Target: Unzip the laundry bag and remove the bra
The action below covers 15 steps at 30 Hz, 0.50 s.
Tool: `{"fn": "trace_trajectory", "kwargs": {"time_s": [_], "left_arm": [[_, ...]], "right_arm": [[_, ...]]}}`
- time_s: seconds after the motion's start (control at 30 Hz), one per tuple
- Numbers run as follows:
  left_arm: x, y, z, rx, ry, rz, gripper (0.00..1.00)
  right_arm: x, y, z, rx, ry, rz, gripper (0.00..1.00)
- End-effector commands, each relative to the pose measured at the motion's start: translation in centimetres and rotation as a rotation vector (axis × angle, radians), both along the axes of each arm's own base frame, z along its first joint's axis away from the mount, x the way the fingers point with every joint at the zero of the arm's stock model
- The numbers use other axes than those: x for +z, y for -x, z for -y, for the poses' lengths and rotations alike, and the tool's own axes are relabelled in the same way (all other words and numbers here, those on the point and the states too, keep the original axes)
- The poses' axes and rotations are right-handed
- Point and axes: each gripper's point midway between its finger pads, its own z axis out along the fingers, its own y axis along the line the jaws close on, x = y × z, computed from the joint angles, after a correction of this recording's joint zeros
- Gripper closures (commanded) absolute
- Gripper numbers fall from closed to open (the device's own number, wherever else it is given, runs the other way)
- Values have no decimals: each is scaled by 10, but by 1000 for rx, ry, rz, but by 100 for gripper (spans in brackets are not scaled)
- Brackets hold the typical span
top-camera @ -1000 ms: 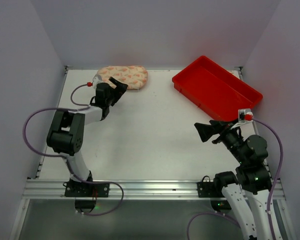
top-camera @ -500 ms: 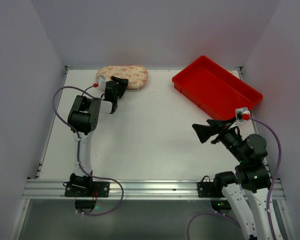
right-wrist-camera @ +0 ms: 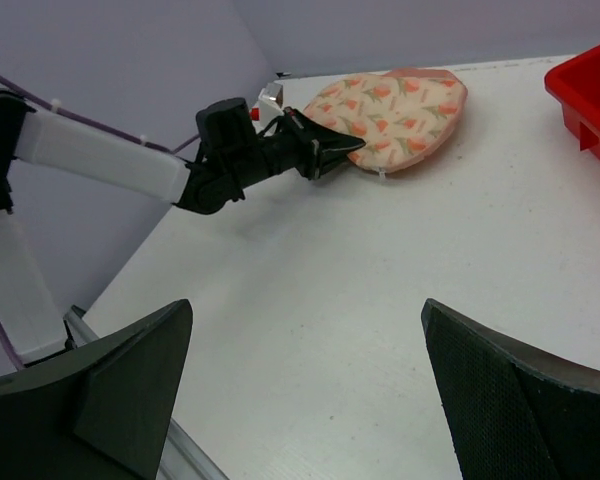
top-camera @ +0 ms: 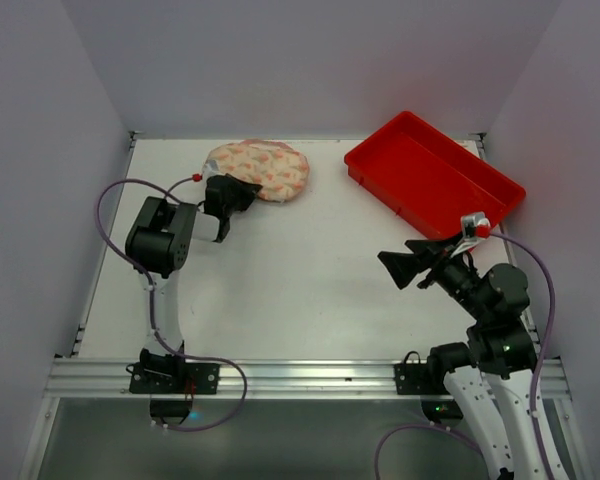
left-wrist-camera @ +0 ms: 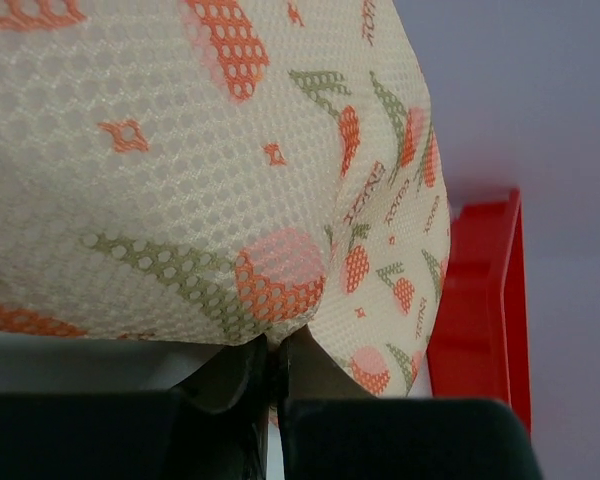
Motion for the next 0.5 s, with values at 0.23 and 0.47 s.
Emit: {"fn": "trace_trajectory", "kwargs": {"time_s": [0.23, 0.47], "left_arm": [[-13, 192, 82, -540, -5, -153, 100], [0, 245, 49, -480, -67, -158, 100]], "right_arm": [[-67, -42, -24, -19, 31, -162, 1], [-101, -42, -91, 47, 64, -277, 1]]}}
